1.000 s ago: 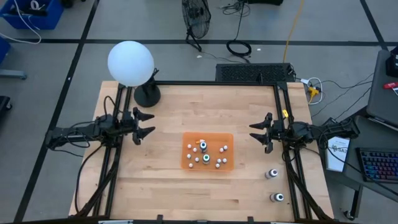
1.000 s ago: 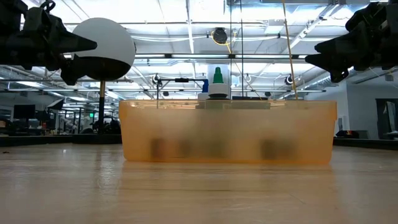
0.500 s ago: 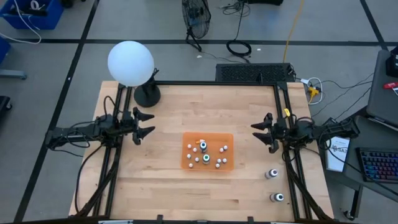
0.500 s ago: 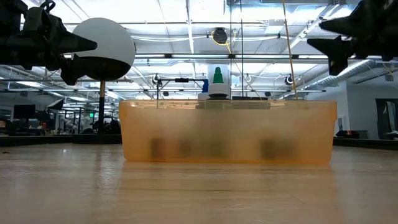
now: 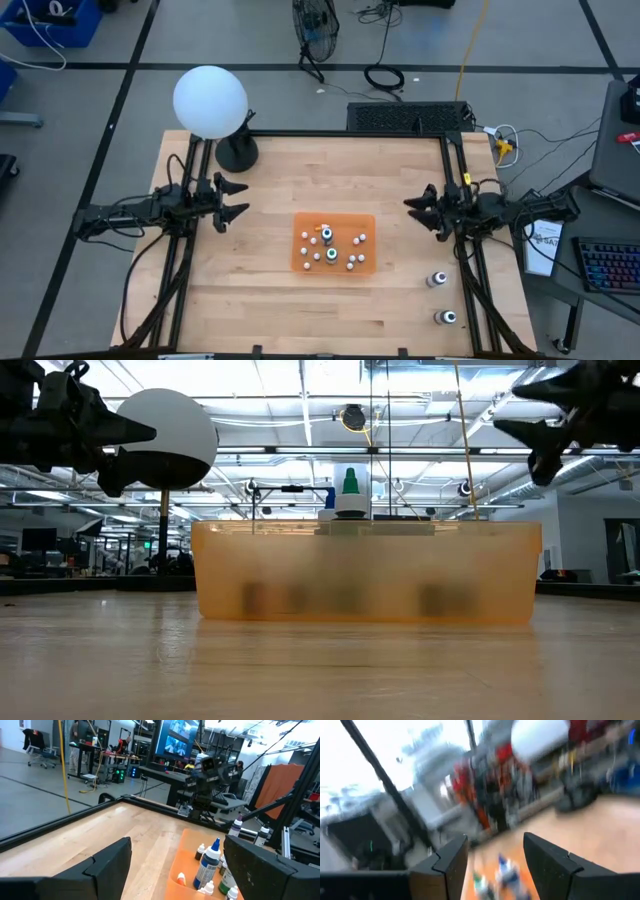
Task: Pick & Place food coloring
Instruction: Put the large purple food coloring bottle into the container
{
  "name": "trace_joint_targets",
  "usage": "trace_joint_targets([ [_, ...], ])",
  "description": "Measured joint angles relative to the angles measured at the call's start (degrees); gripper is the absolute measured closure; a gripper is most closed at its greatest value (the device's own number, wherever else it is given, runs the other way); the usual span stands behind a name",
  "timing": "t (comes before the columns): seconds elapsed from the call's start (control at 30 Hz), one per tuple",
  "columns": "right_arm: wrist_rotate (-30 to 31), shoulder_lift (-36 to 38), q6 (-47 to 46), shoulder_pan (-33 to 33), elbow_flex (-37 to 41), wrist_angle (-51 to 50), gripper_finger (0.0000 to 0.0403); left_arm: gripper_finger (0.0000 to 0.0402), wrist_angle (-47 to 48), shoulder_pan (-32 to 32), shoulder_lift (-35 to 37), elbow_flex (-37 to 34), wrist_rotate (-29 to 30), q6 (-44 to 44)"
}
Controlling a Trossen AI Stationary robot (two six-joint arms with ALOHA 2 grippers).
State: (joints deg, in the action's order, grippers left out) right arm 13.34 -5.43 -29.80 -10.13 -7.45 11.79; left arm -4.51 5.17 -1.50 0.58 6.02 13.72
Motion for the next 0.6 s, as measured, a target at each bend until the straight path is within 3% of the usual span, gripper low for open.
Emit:
trace_joint_targets([
  [0.1, -2.32, -6.66, -4.98, -0.14, -10.29, -12.94, 0.022, 0.0092, 0.0, 0.0, 0.0, 0.0, 0.0, 0.02],
  [0.2, -5.22, -19.04, -12.23, -0.11, -22.52, -30.11, 0.022, 0.0092, 0.02, 0.0, 0.0, 0.0, -0.01, 0.02],
  [0.4, -24.91, -47.11, -30.95, -0.77, -49.94, -66.01, 0.022, 0.0091, -0.01, 0.0, 0.0, 0.02, -0.01, 0.02],
  [0.6, -31.9, -65.39, -43.15, -7.03, -63.92, -92.87, 0.022, 0.0091, -0.03, 0.0, 0.0, 0.02, 0.0, 0.04],
])
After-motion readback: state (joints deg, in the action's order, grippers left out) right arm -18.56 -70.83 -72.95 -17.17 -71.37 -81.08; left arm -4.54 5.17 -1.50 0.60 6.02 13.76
